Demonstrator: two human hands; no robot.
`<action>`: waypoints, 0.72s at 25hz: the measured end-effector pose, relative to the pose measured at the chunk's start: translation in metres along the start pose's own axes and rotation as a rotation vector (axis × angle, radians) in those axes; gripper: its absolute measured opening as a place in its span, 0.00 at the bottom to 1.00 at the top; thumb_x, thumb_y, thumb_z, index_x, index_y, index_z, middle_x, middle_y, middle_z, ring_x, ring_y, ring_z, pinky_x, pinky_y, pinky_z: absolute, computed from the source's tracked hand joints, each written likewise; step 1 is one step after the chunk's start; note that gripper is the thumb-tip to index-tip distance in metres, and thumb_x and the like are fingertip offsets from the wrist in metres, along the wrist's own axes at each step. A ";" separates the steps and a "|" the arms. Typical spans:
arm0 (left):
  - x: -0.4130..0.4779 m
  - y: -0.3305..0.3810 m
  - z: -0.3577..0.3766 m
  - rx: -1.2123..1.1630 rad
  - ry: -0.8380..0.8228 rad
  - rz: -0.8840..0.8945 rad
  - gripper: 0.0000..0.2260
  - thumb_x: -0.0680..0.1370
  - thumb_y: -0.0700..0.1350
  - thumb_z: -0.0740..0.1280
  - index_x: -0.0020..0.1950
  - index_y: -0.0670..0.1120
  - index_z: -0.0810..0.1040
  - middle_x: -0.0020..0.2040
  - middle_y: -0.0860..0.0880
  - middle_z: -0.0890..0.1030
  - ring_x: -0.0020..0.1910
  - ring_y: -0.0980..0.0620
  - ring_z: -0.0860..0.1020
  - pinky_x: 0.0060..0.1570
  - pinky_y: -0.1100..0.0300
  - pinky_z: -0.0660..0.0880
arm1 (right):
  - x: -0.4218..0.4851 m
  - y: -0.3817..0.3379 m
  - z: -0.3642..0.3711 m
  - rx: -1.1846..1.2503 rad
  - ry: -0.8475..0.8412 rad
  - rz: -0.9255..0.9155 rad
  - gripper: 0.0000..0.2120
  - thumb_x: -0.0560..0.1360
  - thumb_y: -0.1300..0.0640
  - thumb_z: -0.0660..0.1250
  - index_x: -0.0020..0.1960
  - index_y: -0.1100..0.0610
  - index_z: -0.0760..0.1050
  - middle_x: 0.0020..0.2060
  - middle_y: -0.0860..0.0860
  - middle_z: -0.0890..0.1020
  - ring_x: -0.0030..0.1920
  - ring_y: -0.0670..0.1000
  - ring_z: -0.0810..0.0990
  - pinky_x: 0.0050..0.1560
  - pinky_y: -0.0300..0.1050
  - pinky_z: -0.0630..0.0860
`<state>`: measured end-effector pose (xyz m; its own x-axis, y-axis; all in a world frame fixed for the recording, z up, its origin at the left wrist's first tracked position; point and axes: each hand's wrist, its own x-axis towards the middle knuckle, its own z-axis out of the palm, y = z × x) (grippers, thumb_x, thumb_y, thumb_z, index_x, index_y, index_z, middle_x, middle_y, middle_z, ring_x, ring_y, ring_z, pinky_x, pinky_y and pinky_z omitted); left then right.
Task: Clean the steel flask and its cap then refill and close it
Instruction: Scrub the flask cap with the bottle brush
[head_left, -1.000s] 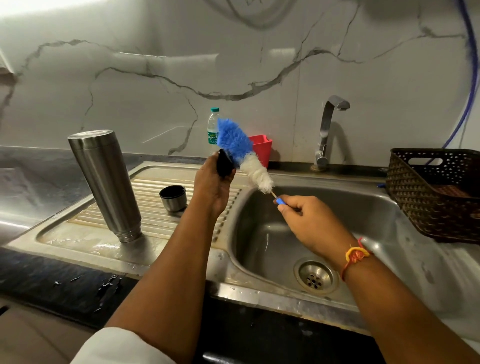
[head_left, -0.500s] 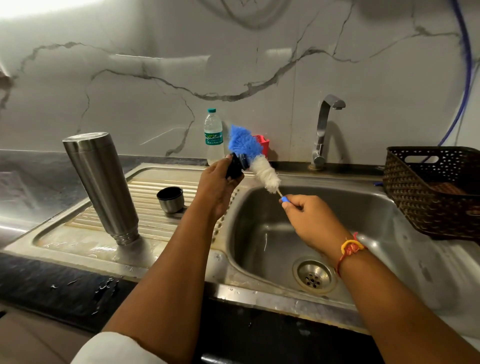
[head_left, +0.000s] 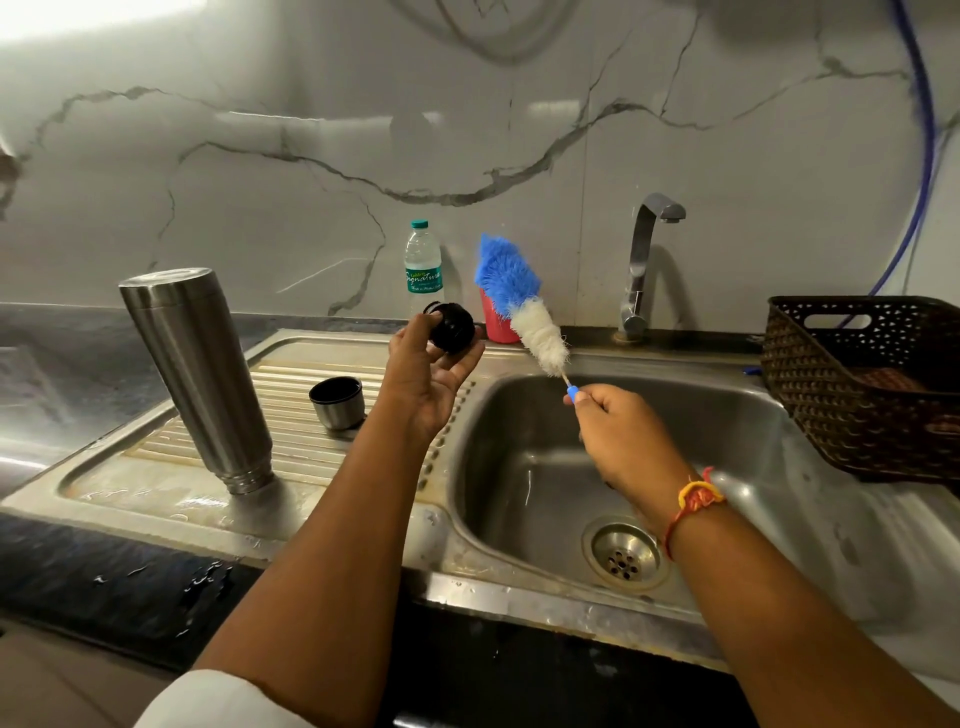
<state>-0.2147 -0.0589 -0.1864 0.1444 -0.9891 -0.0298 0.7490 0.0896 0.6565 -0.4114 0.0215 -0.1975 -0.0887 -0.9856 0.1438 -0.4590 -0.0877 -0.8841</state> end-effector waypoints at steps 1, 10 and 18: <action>0.000 0.000 -0.001 0.002 -0.001 0.007 0.25 0.79 0.40 0.69 0.74 0.42 0.64 0.63 0.33 0.76 0.51 0.37 0.85 0.45 0.46 0.84 | 0.000 0.000 0.001 -0.004 -0.007 -0.006 0.13 0.83 0.54 0.56 0.52 0.57 0.78 0.30 0.52 0.72 0.29 0.49 0.68 0.31 0.43 0.65; 0.008 -0.007 -0.005 0.317 0.062 0.092 0.10 0.79 0.44 0.73 0.49 0.45 0.71 0.52 0.43 0.81 0.48 0.49 0.76 0.44 0.60 0.76 | -0.001 0.001 0.003 -0.031 -0.037 -0.048 0.12 0.82 0.54 0.58 0.53 0.57 0.79 0.28 0.50 0.72 0.29 0.49 0.69 0.32 0.44 0.66; 0.008 -0.008 -0.004 0.301 0.045 0.141 0.09 0.79 0.36 0.70 0.54 0.42 0.71 0.59 0.37 0.79 0.53 0.45 0.82 0.54 0.58 0.81 | -0.002 0.001 0.002 -0.035 -0.037 -0.079 0.11 0.82 0.54 0.58 0.54 0.55 0.79 0.28 0.49 0.72 0.29 0.47 0.68 0.30 0.42 0.65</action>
<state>-0.2168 -0.0666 -0.1945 0.2662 -0.9627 0.0482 0.4957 0.1796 0.8497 -0.4101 0.0231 -0.1993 -0.0188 -0.9806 0.1952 -0.4942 -0.1606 -0.8544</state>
